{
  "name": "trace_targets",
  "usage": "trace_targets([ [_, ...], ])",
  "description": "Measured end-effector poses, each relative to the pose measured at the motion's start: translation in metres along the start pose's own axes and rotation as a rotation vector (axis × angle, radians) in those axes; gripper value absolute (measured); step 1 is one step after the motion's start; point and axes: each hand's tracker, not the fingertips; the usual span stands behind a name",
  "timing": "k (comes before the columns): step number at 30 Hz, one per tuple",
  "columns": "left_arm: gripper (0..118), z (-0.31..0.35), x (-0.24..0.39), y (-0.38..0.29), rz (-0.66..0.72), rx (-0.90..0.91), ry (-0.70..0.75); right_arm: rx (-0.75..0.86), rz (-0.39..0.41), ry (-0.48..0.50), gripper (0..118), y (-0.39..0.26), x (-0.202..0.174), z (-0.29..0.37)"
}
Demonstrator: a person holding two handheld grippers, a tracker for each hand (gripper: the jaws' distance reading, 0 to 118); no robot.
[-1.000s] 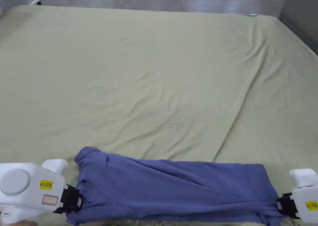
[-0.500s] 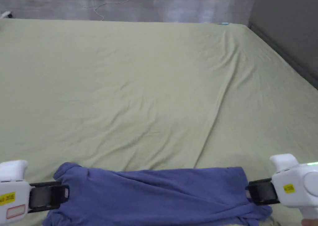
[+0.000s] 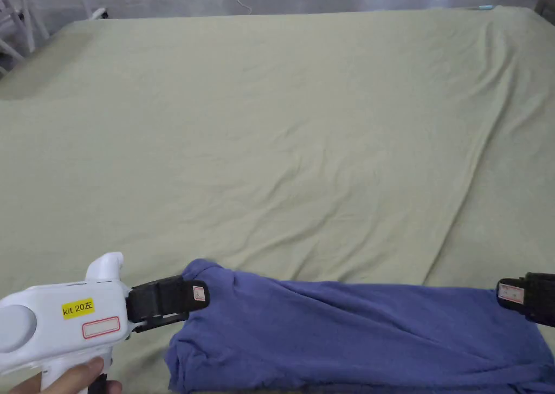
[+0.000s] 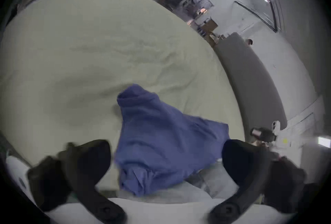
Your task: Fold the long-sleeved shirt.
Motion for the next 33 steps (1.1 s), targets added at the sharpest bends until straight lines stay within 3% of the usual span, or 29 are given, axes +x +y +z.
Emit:
trace_targets([
  [1,115,0.004,-0.007,0.006,0.01,0.099,-0.055,-0.005,-0.005,0.017,0,0.001,0.0,-0.002],
  [2,117,-0.011,-0.07,0.029,0.001,-0.006,0.001,-0.009,-0.013,0.037,0,0.0,0.001,-0.005],
  [5,117,-0.034,-0.112,0.031,0.006,-0.136,-0.053,-0.013,-0.034,0.121,0,0.001,0.004,-0.012],
  [6,117,-0.075,-0.074,0.015,0.043,-0.188,-0.096,-0.013,-0.037,0.149,0,0.0,0.006,-0.014],
  [8,117,-0.107,-0.073,0.0,0.102,-0.295,-0.174,-0.006,-0.043,0.179,0,-0.001,0.007,-0.017],
  [10,117,-0.121,-0.066,0.005,0.043,-0.24,-0.244,-0.002,-0.047,0.216,0,0.001,0.004,-0.019],
  [12,116,-0.139,-0.054,0.001,0.116,-0.286,-0.363,0.002,-0.05,0.245,0,0.0,0.0,-0.022],
  [13,101,-0.147,-0.05,-0.002,0.144,-0.303,-0.393,0.003,-0.049,0.257,0,0.001,-0.004,-0.023],
  [14,56,-0.153,-0.047,0.01,0.148,-0.31,-0.41,0.003,-0.048,0.269,0,0.0,-0.005,-0.026],
  [15,29,-0.154,-0.044,0.011,0.142,-0.305,-0.395,0.002,-0.046,0.274,0,0.0,-0.007,-0.028],
  [17,29,-0.16,-0.048,0.008,0.16,-0.313,-0.318,-0.008,-0.026,0.268,0,0.003,-0.018,-0.033],
  [21,29,-0.137,-0.064,0.022,0.124,-0.291,-0.339,-0.021,0.018,0.232,0,0.009,-0.031,-0.039],
  [30,29,-0.019,-0.096,0.072,0.108,-0.177,-0.323,0.009,0.013,0.255,0,0.026,-0.057,-0.049],
  [33,29,0.02,-0.118,0.087,0.105,-0.111,-0.213,0.02,0.012,0.262,0,0.03,-0.073,-0.054],
])
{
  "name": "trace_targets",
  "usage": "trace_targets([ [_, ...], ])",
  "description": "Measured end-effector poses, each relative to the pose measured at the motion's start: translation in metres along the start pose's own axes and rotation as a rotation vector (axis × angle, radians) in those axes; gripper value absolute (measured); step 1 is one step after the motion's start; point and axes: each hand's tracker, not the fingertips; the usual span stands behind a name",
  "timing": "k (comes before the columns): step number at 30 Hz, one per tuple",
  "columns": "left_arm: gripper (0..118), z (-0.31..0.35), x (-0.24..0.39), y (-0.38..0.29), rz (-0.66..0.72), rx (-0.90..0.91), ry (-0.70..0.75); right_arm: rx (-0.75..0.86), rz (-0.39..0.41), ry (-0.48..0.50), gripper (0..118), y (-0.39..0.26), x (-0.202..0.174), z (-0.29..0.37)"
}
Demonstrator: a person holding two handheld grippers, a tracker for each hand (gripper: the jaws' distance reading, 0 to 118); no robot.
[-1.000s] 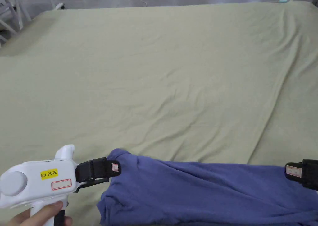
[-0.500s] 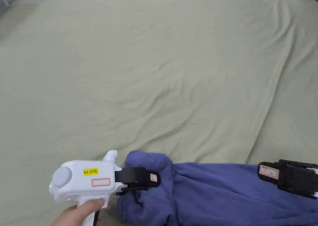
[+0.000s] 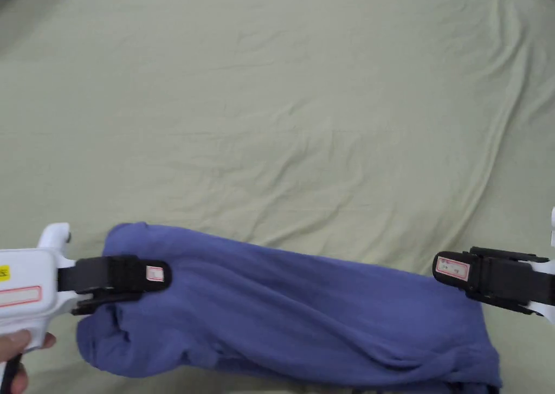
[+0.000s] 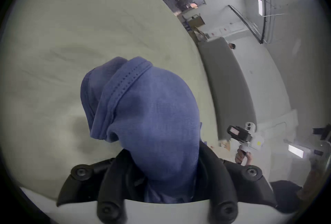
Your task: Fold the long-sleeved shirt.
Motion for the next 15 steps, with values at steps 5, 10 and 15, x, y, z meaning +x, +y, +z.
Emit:
trace_targets([
  [5,29,0.065,-0.03,0.01,0.106,0.15,0.253,-0.038,0.088,-0.06,0,0.001,-0.03,-0.017],
  [10,29,0.07,-0.013,0.012,0.088,0.16,0.481,-0.091,0.138,-0.106,0,-0.012,-0.054,-0.032],
  [15,29,-0.006,0.078,-0.003,-0.059,0.077,0.596,-0.09,0.094,-0.066,0,-0.018,-0.053,-0.018],
])
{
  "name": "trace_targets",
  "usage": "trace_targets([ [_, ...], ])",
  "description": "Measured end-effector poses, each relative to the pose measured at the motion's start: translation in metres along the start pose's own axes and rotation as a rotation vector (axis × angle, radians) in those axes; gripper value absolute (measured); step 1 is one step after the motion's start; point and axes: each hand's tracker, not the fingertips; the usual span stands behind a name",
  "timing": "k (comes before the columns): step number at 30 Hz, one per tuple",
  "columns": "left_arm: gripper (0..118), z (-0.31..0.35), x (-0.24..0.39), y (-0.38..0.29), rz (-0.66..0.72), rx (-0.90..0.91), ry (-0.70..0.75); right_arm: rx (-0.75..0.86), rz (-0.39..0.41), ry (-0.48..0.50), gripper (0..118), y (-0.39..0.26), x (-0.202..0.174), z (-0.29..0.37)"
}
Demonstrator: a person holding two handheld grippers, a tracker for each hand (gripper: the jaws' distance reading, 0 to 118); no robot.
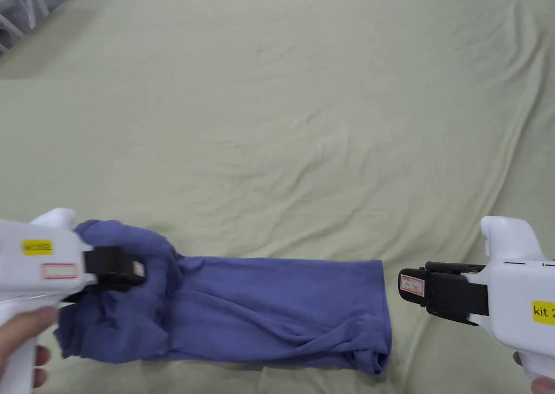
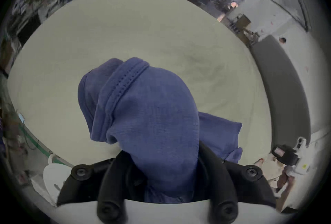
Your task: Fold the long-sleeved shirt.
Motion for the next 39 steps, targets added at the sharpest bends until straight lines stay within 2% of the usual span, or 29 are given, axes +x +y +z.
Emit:
trace_targets([
  [2,29,-0.017,0.061,-0.017,-0.031,-0.009,0.005,0.008,-0.003,-0.009,0,-0.004,0.004,0.011],
  [5,29,-0.07,0.129,-0.036,-0.152,-0.01,0.06,0.014,-0.022,-0.023,0,-0.011,0.014,0.026],
  [8,30,-0.129,0.17,-0.049,-0.205,-0.14,0.051,0.006,-0.039,-0.038,0,-0.021,0.024,0.038],
  [9,32,-0.143,0.179,-0.053,-0.185,-0.165,0.06,0.006,-0.041,-0.052,0,-0.022,0.031,0.043],
  [10,44,-0.154,0.187,-0.057,-0.185,-0.167,0.082,0.006,-0.042,-0.06,0,-0.025,0.034,0.047],
  [11,64,-0.16,0.195,-0.063,-0.187,-0.165,0.086,0.008,-0.045,-0.063,0,-0.027,0.037,0.052],
  [13,118,-0.161,0.209,-0.066,-0.212,-0.124,0.032,0.014,-0.061,-0.059,0,-0.031,0.043,0.06],
  [15,118,-0.152,0.218,-0.072,-0.125,-0.077,-0.07,0.025,-0.08,-0.044,0,-0.033,0.05,0.067],
  [19,118,-0.135,0.23,-0.073,-0.142,-0.088,-0.222,0.052,-0.115,-0.016,0,-0.033,0.059,0.072],
  [22,118,-0.122,0.24,-0.072,-0.071,-0.116,-0.432,0.071,-0.148,0.033,0,-0.032,0.063,0.073],
  [25,118,-0.11,0.249,-0.072,-0.069,-0.121,-0.492,0.085,-0.163,0.052,0,-0.032,0.062,0.074],
  [26,117,-0.104,0.251,-0.068,-0.078,-0.098,-0.471,0.091,-0.166,0.052,0,-0.031,0.062,0.076],
  [27,108,-0.098,0.249,-0.066,-0.083,-0.074,-0.449,0.096,-0.169,0.052,0,-0.031,0.063,0.077],
  [28,73,-0.09,0.241,-0.064,-0.082,-0.048,-0.422,0.1,-0.17,0.053,0,-0.031,0.063,0.079],
  [29,28,-0.082,0.232,-0.062,-0.072,-0.012,-0.387,0.104,-0.172,0.054,0,-0.031,0.064,0.08],
  [30,0,-0.076,0.225,-0.06,-0.055,0.028,-0.339,0.108,-0.174,0.055,0,-0.031,0.065,0.082],
  [33,0,-0.072,0.202,-0.061,-0.086,0.084,-0.13,0.107,-0.18,0.06,0,-0.032,0.065,0.082],
  [34,0,-0.078,0.2,-0.064,-0.173,0.057,-0.041,0.105,-0.181,0.059,0,-0.032,0.065,0.081],
  [36,0,-0.096,0.201,-0.082,-0.247,0.006,0.078,0.099,-0.182,0.056,0,-0.032,0.065,0.079],
  [39,0,-0.136,0.221,-0.113,-0.283,-0.156,-0.026,0.097,-0.193,0.054,0,-0.032,0.063,0.076],
])
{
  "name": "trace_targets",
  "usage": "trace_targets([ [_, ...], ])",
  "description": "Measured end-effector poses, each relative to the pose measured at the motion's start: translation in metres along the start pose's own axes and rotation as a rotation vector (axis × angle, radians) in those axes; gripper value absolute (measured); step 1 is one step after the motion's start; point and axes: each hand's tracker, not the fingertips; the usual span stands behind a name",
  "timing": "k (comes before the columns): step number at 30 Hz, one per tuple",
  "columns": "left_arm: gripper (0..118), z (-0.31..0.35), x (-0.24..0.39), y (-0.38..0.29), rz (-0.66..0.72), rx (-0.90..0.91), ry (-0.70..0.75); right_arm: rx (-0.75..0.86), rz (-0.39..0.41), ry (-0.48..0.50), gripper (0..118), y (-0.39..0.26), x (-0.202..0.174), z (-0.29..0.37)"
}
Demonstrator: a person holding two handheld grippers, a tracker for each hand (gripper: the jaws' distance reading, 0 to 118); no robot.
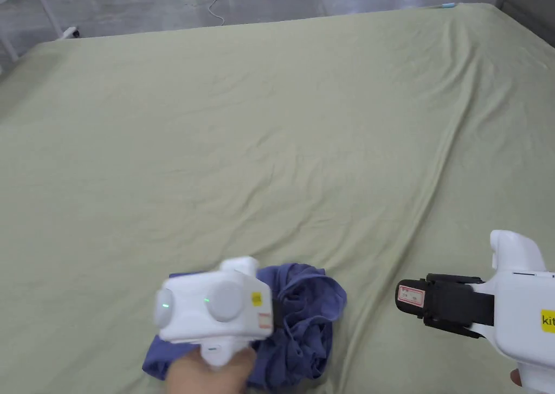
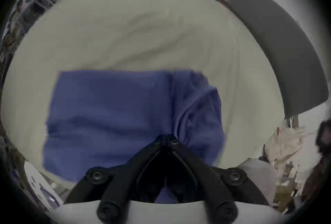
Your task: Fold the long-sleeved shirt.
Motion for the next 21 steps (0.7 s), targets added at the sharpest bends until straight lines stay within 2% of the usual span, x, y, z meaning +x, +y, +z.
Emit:
trace_targets([
  [2,0,-0.019,0.025,-0.006,-0.04,0.011,0.048,0.0,-0.003,0.0,0,0.002,-0.001,0.001],
  [5,0,-0.021,0.057,0.002,-0.073,0.046,0.017,0.008,0.001,-0.018,0,0.003,-0.007,0.008],
  [8,0,-0.026,0.088,0.007,-0.101,-0.014,-0.167,0.02,0.007,-0.039,0,0.006,-0.012,0.015],
  [12,0,-0.018,0.105,0.017,-0.106,-0.019,-0.284,0.075,-0.012,-0.049,0,0.013,-0.014,0.023],
  [16,0,0.044,0.051,0.046,-0.042,0.099,-0.378,0.121,-0.051,-0.036,0,0.025,-0.025,0.018],
  [18,0,0.081,0.001,0.061,-0.002,0.198,-0.325,0.11,-0.063,-0.032,0,0.033,-0.035,-0.003],
  [21,0,0.126,-0.08,0.072,0.115,0.317,-0.178,-0.002,-0.052,-0.037,0,0.038,-0.057,-0.053],
])
